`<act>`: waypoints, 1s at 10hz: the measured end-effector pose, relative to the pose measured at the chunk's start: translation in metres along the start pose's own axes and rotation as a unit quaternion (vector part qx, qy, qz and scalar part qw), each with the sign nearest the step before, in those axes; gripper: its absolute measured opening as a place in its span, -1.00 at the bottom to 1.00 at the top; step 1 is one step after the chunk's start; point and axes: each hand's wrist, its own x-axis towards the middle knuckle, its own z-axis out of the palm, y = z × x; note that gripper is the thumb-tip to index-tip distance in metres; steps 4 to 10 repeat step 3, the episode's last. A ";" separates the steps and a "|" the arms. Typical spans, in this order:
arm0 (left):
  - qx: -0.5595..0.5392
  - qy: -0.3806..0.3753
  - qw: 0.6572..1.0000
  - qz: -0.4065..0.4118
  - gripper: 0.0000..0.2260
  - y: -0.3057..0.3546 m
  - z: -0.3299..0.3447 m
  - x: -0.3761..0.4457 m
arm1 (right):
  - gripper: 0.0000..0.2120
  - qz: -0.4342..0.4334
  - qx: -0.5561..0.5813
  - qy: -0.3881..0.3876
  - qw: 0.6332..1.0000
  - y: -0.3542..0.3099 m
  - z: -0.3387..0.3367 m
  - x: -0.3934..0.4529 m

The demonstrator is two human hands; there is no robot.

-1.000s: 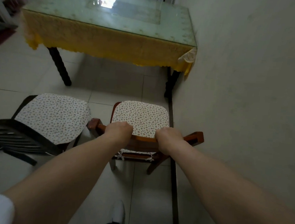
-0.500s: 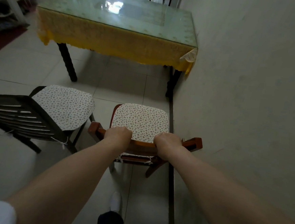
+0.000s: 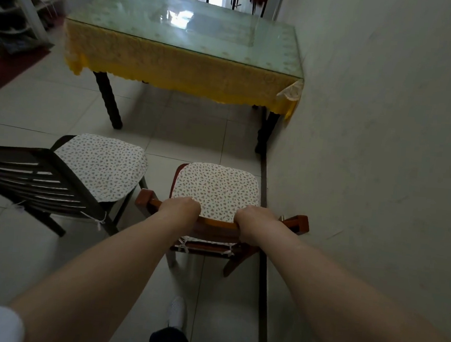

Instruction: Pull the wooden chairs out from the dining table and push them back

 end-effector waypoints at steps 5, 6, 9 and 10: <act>-0.001 0.020 1.000 -0.011 -0.80 -0.008 -0.018 -0.013 | -0.48 -0.030 0.059 -0.004 0.998 -0.018 -0.022 -0.002; -0.001 0.020 1.000 -0.011 -0.80 -0.008 -0.018 -0.013 | -0.48 -0.030 0.059 -0.004 0.998 -0.018 -0.022 -0.002; -0.001 0.020 1.000 -0.011 -0.80 -0.008 -0.018 -0.013 | -0.48 -0.030 0.059 -0.004 0.998 -0.018 -0.022 -0.002; -0.001 0.020 1.000 -0.011 -0.80 -0.008 -0.018 -0.013 | -0.48 -0.030 0.059 -0.004 0.998 -0.018 -0.022 -0.002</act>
